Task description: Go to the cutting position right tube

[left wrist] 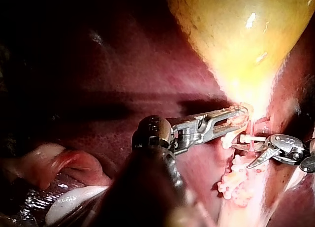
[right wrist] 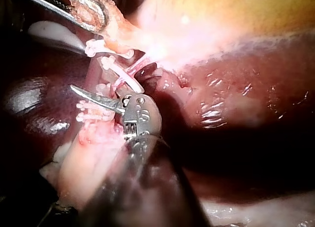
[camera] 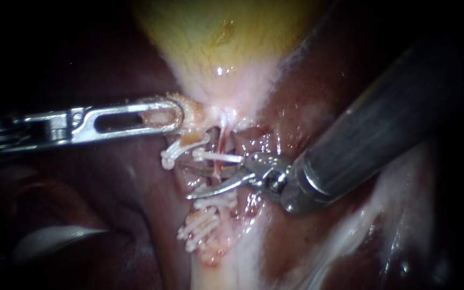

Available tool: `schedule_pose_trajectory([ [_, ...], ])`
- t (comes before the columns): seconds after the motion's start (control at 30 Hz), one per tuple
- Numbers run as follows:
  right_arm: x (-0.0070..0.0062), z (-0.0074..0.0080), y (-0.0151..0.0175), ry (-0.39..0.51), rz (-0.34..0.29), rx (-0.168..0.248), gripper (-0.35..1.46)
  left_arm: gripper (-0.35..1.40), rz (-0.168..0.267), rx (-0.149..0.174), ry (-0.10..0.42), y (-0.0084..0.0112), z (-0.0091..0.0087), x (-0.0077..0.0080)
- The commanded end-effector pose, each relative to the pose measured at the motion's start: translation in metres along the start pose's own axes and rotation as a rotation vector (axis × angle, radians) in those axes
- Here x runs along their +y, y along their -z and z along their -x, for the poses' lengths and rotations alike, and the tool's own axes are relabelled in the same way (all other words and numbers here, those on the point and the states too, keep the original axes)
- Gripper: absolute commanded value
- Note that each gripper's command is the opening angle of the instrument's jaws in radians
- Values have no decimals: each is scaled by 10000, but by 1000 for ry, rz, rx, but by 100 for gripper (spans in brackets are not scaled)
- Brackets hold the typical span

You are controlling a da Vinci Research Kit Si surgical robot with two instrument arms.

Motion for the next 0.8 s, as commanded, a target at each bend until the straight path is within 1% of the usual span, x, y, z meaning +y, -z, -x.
schedule_pose_trajectory([
  [0.03, 0, 0, -1, 0, -1, 2, 138, -35, -1, 0, 0, 0, 0, 0],
  [0.8, -1, 0, -1, 1, -4, 1, 138, -35, -1, 0, -1, 0, -1, 1],
])
